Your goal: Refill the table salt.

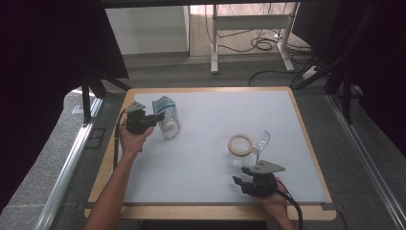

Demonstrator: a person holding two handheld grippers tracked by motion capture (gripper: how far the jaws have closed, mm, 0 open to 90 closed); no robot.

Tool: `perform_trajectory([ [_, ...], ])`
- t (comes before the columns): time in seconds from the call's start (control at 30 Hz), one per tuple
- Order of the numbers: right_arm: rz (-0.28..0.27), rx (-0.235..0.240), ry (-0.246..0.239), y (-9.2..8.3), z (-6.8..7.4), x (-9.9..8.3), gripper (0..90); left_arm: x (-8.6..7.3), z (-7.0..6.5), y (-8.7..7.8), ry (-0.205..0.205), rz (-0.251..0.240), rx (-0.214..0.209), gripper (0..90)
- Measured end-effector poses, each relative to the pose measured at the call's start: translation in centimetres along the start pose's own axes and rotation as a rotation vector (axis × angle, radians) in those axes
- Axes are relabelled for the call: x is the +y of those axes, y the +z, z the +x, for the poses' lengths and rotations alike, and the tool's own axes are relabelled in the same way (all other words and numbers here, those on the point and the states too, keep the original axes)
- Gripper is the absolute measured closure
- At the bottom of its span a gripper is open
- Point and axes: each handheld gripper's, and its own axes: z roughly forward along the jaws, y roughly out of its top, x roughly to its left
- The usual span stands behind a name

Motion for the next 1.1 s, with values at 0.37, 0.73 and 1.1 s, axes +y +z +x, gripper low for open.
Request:
perform_trajectory([
  [0.37,-0.025,-0.012,-0.012,-0.4,0.3,0.2,48.1,0.2,-0.4,0.2,-0.032,-0.073,-0.044,89.9],
  [0.73,-0.036,-0.008,-0.036,-0.4,0.9,0.3,48.1,0.3,-0.6,-0.2,-0.011,-0.085,-0.046,90.0],
  [1.1,-0.055,0.011,-0.071,-0.2,1.9,0.5,48.1,0.5,-1.5,-1.0,0.009,-0.082,-0.072,90.0],
])
